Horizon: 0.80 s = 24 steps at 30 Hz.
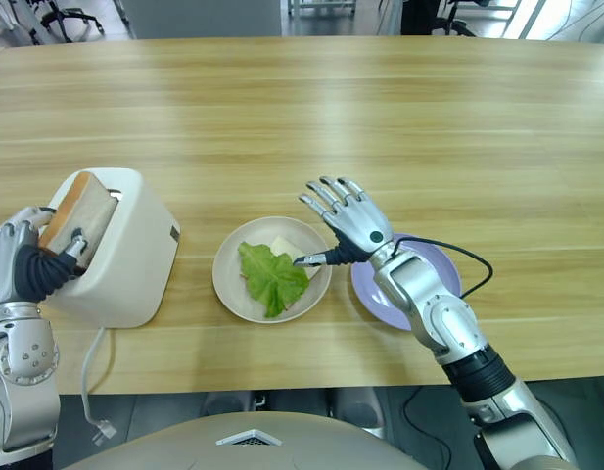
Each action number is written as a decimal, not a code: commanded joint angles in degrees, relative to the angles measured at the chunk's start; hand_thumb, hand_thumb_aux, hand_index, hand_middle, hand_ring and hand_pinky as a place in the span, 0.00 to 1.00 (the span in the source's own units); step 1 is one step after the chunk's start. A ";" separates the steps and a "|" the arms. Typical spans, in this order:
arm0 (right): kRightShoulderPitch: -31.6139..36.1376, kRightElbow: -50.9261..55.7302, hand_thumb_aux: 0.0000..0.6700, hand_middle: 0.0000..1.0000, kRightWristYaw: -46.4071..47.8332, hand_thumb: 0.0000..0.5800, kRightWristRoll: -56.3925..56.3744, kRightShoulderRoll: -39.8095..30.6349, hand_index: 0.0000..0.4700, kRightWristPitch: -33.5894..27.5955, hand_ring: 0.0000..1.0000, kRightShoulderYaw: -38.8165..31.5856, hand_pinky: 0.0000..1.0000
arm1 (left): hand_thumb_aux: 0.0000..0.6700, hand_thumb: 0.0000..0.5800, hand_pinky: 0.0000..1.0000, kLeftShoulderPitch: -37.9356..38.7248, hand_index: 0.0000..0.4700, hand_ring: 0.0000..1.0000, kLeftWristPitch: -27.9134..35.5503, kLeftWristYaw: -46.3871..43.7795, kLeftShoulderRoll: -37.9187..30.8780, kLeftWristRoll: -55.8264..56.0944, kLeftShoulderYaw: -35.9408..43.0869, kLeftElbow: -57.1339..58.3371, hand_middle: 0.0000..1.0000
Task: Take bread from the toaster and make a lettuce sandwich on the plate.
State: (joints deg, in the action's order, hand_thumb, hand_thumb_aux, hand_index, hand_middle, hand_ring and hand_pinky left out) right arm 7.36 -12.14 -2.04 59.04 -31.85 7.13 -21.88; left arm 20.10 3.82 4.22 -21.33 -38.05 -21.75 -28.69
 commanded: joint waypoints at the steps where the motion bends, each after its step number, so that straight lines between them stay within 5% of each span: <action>1: -3.05 -1.65 0.00 0.00 0.06 0.00 -6.80 2.01 0.00 1.70 0.00 2.16 0.00 | 1.00 1.00 1.00 -3.41 0.98 1.00 -3.85 1.13 1.23 7.06 -0.30 0.79 1.00; 11: -12.41 -3.17 0.00 0.00 -2.69 0.00 -21.42 6.89 0.00 12.45 0.00 4.04 0.00 | 1.00 1.00 1.00 -15.33 0.98 1.00 -7.55 1.66 3.17 19.15 -1.87 -3.14 1.00; 13: -14.74 -4.20 0.05 0.00 -4.34 0.11 -22.68 7.81 0.05 15.41 0.00 4.44 0.00 | 1.00 1.00 1.00 -19.74 0.98 1.00 -6.34 0.47 3.17 19.98 0.31 -6.38 1.00; 15: -17.05 -5.63 0.05 0.00 -6.60 0.11 -23.22 8.83 0.05 18.25 0.00 5.17 0.00 | 1.00 1.00 1.00 -24.43 0.98 1.00 -4.21 -1.56 3.89 20.07 4.92 -9.53 1.00; 16: -17.88 -6.09 0.10 0.00 -7.39 0.19 -23.21 9.26 0.10 19.25 0.00 5.47 0.00 | 1.00 1.00 1.00 -25.90 0.98 1.00 -3.38 -2.29 4.26 19.85 6.74 -10.51 1.00; 17: -18.95 -6.99 0.00 0.00 -9.23 0.00 -21.97 9.52 0.00 20.75 0.00 6.13 0.00 | 1.00 1.00 1.00 -27.13 0.98 1.00 -2.63 -3.03 4.70 19.48 8.73 -11.39 1.00; 24: -22.30 -9.21 0.00 0.00 -15.39 0.00 -17.91 9.73 0.00 26.22 0.00 11.11 0.00 | 1.00 1.00 1.00 -25.92 0.98 1.00 0.07 -7.52 11.28 13.90 30.47 -9.24 1.00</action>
State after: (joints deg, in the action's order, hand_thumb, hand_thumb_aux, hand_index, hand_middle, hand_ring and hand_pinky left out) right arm -14.14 -20.06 -16.03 39.98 -22.15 31.97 -12.60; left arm -7.32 2.97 -1.97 -10.20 -21.88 4.46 -40.12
